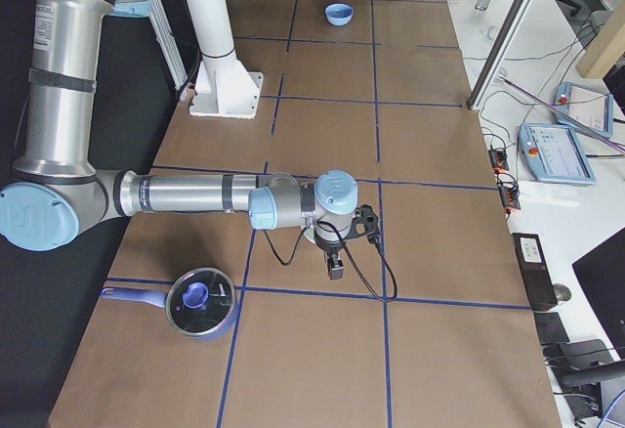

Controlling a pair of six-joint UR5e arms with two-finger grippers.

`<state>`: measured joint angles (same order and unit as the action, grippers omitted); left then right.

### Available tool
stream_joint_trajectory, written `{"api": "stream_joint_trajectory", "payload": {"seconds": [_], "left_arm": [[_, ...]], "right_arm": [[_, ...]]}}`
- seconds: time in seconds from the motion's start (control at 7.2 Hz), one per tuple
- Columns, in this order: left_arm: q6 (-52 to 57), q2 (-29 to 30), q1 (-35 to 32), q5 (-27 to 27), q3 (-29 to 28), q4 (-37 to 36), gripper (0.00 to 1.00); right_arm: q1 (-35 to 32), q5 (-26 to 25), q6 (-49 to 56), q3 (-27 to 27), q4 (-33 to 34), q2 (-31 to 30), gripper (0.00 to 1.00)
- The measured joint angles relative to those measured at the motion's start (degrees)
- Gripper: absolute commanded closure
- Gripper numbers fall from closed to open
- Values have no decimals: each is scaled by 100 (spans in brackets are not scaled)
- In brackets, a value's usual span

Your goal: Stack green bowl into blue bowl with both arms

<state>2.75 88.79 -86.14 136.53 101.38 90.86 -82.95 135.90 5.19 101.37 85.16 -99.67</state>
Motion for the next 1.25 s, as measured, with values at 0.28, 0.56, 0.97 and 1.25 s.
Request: {"api": "stream_joint_trajectory", "payload": {"seconds": [0.28,0.56,0.97,1.25], "left_arm": [[-1274,-283,690,-237,-32,1252,0],[-3362,-638,1808,-1002,-74,2604,0],[-4913,-722,3053,-1746,-480,3711,78],[-5239,-698,3220,-1810,-626,3875,100]], "right_arm": [[12,9,0,-4,3,-5,0],[16,0,5,-16,9,-8,0],[16,-10,9,-30,10,-9,0],[20,-11,9,-31,10,-9,0]]}}
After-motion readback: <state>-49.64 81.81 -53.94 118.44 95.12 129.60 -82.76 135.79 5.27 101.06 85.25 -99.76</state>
